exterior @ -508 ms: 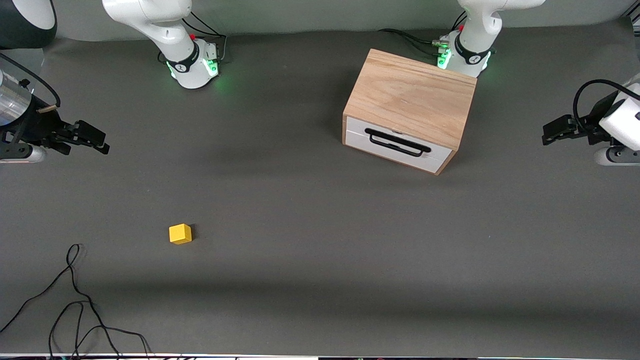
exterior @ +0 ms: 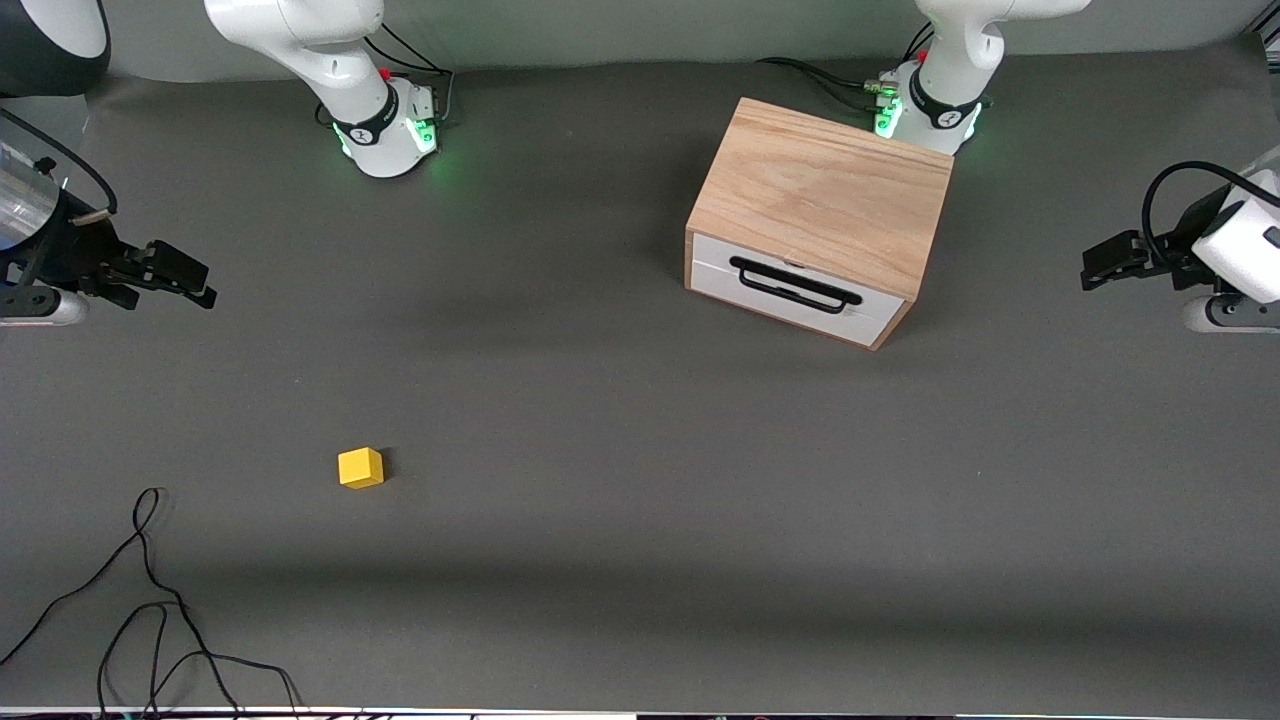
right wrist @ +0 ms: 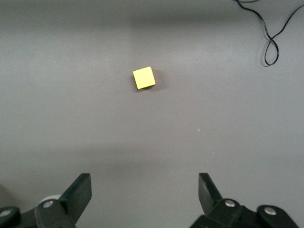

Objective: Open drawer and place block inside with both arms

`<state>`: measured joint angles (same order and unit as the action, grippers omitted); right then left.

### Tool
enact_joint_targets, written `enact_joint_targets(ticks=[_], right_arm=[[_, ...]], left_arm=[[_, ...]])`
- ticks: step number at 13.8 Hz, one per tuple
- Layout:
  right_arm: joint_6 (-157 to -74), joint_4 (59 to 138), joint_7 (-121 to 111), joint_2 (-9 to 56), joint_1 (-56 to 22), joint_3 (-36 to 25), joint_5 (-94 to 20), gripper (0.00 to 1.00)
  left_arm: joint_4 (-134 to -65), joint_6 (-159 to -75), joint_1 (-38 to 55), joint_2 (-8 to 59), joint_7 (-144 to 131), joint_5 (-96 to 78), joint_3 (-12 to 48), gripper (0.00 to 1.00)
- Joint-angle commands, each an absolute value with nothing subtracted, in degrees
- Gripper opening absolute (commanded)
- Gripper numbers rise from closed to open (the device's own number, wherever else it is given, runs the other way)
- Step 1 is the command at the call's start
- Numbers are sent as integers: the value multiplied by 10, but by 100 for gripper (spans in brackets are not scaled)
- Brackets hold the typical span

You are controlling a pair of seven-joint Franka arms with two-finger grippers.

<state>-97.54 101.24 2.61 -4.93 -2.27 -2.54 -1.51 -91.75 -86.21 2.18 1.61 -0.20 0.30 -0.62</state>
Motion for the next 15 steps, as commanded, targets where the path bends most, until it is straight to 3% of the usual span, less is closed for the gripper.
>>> enact_joint_targets(ticks=[1,6,15], right_arm=[[-965,992,34,-37,-25,-27,-20,100],[-964,995,40,-33,-23,-27,-20,100],[-1009,986,29,34,-25,-36,-18,100]], left_arm=[[-925,-865,30,11,6,11,-11,100],[-924,-866,32,12,-52,-6,-8,100],[-918,-865,52,25,-659,-42,185,100]])
